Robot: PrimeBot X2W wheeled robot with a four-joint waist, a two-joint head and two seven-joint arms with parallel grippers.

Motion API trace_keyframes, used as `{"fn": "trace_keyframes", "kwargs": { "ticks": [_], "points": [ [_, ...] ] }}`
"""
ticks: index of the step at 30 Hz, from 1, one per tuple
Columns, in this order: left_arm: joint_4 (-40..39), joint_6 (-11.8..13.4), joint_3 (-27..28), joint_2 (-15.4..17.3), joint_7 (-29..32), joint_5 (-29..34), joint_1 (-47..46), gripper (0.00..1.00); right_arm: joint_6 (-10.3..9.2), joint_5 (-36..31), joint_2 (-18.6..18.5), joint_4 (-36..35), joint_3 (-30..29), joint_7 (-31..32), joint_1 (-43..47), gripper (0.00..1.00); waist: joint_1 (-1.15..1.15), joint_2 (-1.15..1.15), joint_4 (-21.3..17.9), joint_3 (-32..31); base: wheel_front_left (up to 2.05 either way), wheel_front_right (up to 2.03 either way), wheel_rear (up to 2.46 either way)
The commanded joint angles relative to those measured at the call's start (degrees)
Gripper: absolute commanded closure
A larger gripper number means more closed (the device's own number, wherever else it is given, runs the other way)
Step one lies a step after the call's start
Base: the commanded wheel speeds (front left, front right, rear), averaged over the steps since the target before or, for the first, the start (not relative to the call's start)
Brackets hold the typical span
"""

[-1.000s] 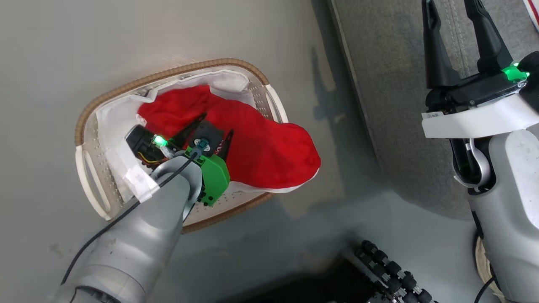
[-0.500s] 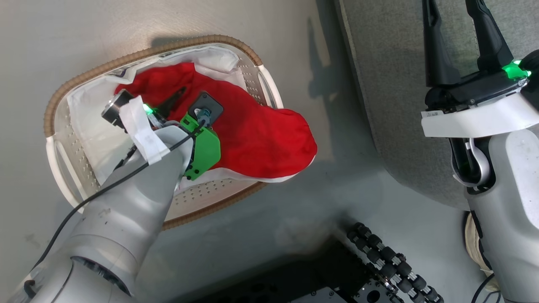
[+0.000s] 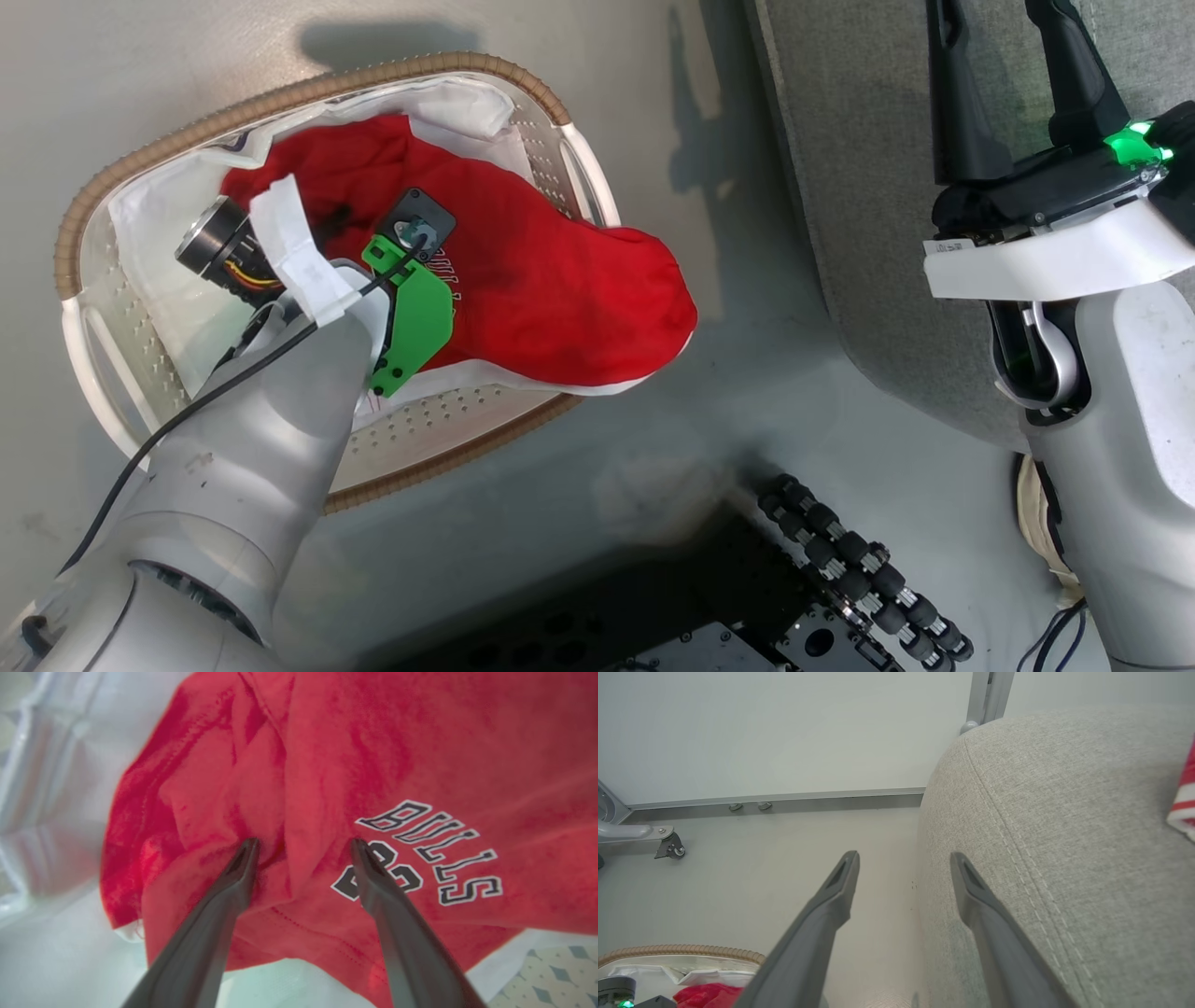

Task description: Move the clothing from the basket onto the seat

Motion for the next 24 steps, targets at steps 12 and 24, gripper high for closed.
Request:
{"fn": "trace_keyframes", "kwargs": {
  "ticks": [12,24],
  "points": [
    [0.06,-2.39,0.61,0.58,-5.06,-3.11,4.66,1.0,-0.06,0.48,0.44,1.04,-0.82,-0.11,-1.25,0.0,0.0,0.0,0.38,-3.13,0.0,0.0,0.0],
    [-0.52,-1.67,3.52,-1.43,-15.84,-8.61,11.8,1.0,-0.06,-0.28,-0.05,3.93,0.59,-0.11,1.24,0.0,0.0,0.0,4.18,-15.52,0.0,0.0,0.0]
  ]
}}
